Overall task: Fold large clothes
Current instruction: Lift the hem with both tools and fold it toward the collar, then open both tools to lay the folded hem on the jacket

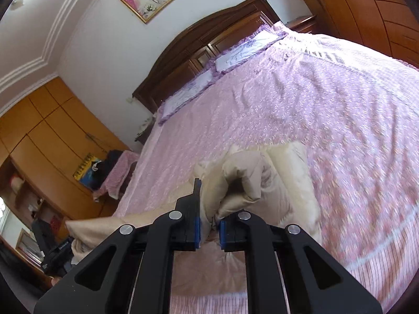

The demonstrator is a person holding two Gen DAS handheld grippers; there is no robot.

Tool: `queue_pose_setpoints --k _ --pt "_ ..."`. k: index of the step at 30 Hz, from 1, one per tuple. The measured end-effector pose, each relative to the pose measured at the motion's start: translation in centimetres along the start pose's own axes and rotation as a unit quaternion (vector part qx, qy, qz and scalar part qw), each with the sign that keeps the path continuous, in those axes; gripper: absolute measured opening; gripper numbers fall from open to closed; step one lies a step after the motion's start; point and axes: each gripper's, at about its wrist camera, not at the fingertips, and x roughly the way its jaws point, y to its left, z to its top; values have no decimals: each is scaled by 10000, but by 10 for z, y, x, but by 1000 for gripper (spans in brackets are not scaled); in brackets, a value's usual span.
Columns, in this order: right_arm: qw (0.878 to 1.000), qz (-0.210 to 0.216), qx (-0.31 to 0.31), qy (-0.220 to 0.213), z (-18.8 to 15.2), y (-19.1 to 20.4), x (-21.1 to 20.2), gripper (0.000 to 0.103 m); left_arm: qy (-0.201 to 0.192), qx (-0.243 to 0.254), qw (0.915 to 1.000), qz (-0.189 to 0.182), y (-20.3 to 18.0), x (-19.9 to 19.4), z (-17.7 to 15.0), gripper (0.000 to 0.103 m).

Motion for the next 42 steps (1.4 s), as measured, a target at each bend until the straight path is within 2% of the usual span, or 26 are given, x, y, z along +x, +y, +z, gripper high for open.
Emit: queue_pose_setpoints --k 5,11,13,21,26,29,31,32,33,34,36,37,39,42 --pt "9997 -131 130 185 25 -15 60 11 263 -8 9996 60 14 57 21 16" --pt "9980 -547 120 309 35 -40 130 11 535 23 9969 574 38 133 29 16" --pt "9975 -605 178 332 35 -53 151 12 535 -30 9968 591 44 148 26 16" --pt "9966 -770 -70 270 27 -68 182 12 569 20 9957 732 52 186 18 18" --pt "9963 -787 -112 335 28 -68 181 12 475 0 9962 736 47 177 21 22" --pt "9984 -501 37 264 38 -64 169 22 452 -173 9967 650 48 162 33 31" --pt "9994 -196 247 165 47 -62 153 42 397 -312 9976 474 48 147 42 46" --pt "9994 -138 291 123 50 -59 146 44 354 -338 9977 466 48 140 45 51" --pt "9994 -109 308 74 54 -56 138 46 256 -306 9975 591 46 132 49 68" --pt "9996 -109 273 45 57 -50 129 47 57 -169 9964 824 41 121 54 78" --pt "9998 -141 165 4 61 -39 115 52 -237 39 9946 1007 32 98 58 83" --pt "9998 -153 78 -73 62 -33 107 61 -259 81 9942 1037 29 92 59 84" --pt "9995 -148 -105 -246 63 -20 91 72 -213 225 9940 1049 18 81 55 85" --pt "9993 -119 -208 -283 65 -6 73 72 -213 608 9919 1098 -7 67 44 85"
